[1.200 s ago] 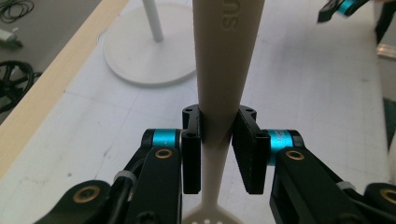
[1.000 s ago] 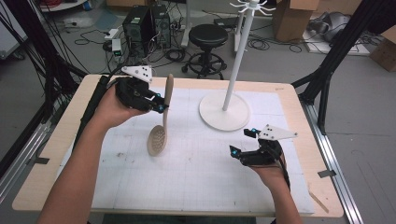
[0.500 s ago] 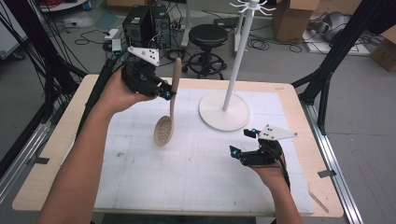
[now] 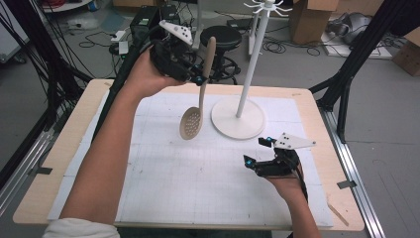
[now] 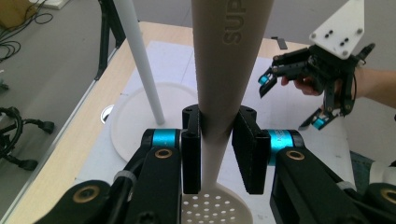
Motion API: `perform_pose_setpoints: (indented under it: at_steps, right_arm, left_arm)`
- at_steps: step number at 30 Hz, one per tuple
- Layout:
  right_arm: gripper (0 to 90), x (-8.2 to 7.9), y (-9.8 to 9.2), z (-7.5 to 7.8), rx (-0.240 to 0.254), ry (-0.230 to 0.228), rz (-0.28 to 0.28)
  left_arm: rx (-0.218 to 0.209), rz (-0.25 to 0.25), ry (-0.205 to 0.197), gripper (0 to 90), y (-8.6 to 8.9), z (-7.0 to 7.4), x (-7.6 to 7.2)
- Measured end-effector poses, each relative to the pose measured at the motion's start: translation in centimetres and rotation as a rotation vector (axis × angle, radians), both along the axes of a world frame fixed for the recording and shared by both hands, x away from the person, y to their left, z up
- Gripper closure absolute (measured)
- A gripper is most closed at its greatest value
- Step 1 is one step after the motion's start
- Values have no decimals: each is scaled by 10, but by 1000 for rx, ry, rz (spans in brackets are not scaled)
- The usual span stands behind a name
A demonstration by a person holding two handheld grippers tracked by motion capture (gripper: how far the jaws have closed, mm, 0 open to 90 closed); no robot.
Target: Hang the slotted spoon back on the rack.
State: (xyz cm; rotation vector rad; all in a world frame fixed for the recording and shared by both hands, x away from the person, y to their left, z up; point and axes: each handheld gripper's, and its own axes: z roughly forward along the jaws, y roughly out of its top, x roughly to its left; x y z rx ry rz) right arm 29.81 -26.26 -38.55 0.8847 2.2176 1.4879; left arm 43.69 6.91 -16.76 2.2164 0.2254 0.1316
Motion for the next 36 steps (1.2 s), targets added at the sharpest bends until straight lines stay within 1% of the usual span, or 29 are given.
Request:
perform_pose_setpoints:
  at_steps: [3, 4, 5, 6, 7, 8, 9, 11, 12, 14, 16, 18, 20, 22, 24, 25, 26, 28, 30, 34, 36]
  right_arm:
    - [125, 0, 0, 0, 3, -2, 2]
    - [125, 0, -1, 0, 4, -2, 1]
    - [125, 0, -1, 0, 4, -2, 1]
    - [125, 0, -1, 0, 4, -1, 2]
    - [125, 0, -1, 0, 6, -5, 4]
    - [125, 0, -1, 0, 6, -5, 4]
    - [125, 0, -2, -1, 9, -4, 2]
    - [125, 0, -2, -1, 11, -3, 2]
    - [125, -1, -2, -1, 12, 0, 3]
    - [124, -1, -2, -1, 11, 0, 1]
    - [125, -1, -2, -1, 8, -2, 2]
    - [125, -2, -2, -1, 10, 2, 4]
    - [125, -2, -1, -1, 9, 1, 4]
    - [125, -1, -2, -1, 11, -2, 3]
    - [125, -1, -2, -1, 12, -1, 1]
    - [125, -1, -3, -1, 12, -4, 0]
    - [125, -1, -3, -1, 12, -4, 0]
    - [125, -2, -4, -1, 16, -1, 0]
    - [125, -2, -3, -1, 17, -4, 1]
    - [125, -2, -3, -1, 17, -4, 3]
    - [125, -2, -3, -1, 18, 0, 3]
  left_arm:
    - [6, -1, -6, 738, -13, 9, 7]
    - [1, 0, -4, 738, -20, 15, 11]
    - [1, 0, -4, 738, -20, 15, 11]
    - [10, -3, -7, 738, -24, 18, 14]
    - [-2, 5, -6, 738, -29, 21, 19]
    - [-2, 5, -6, 738, -29, 21, 19]
    - [0, 10, -1, 738, -33, 24, 24]
    - [3, 14, 4, 738, -34, 25, 26]
    - [16, 19, 0, 738, -38, 26, 29]
    - [15, 21, -2, 738, -40, 26, 31]
    - [19, 28, 7, 738, -44, 28, 36]
    - [20, 29, 7, 738, -44, 29, 38]
    - [27, 37, 8, 738, -48, 31, 42]
    - [33, 39, 5, 738, -50, 32, 43]
    - [43, 41, 2, 738, -55, 35, 45]
    - [33, 43, 4, 738, -58, 36, 47]
    - [33, 43, 4, 738, -58, 36, 47]
    - [47, 57, 9, 738, -64, 35, 52]
    - [60, 65, 2, 738, -69, 35, 54]
    - [68, 68, 7, 738, -75, 36, 55]
    - [74, 75, 2, 738, -78, 37, 56]
